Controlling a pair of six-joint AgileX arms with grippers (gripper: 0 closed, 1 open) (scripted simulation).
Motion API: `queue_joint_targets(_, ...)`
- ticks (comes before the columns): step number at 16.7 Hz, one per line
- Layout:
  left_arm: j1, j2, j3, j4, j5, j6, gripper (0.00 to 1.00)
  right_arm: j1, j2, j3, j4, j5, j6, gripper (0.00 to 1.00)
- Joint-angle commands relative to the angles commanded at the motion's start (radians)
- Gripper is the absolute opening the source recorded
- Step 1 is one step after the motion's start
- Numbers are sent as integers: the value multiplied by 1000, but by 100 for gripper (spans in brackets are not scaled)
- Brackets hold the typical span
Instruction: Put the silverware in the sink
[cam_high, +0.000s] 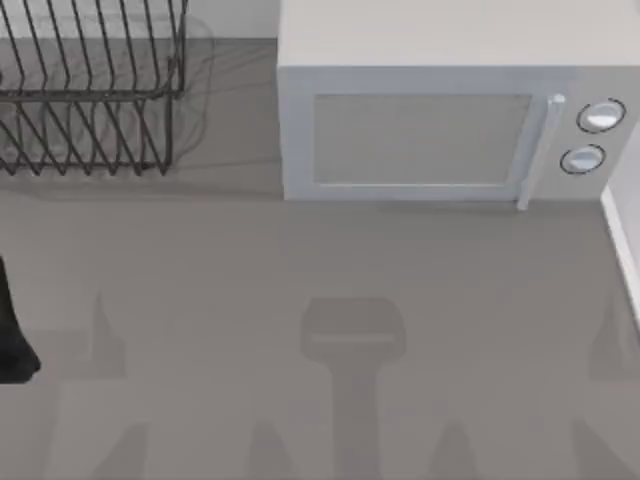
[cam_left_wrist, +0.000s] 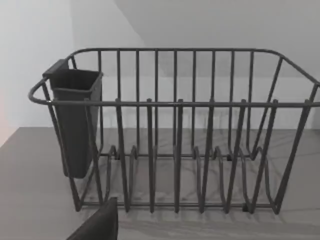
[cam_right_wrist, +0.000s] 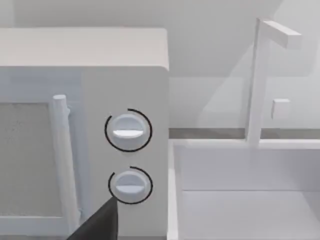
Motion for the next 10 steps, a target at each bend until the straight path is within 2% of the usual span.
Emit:
queue_joint_targets(5,0,0,0,0,0,0,100,-22,63,52,-48,-2,-64,100)
queue_joint_targets(7,0,0,0,0,0,0,100,-55,156,121,-116,-3,-160,100)
queue_joint_targets(10,0,0,0,0,0,0,100,-124,355,252,-259,0,-377,100)
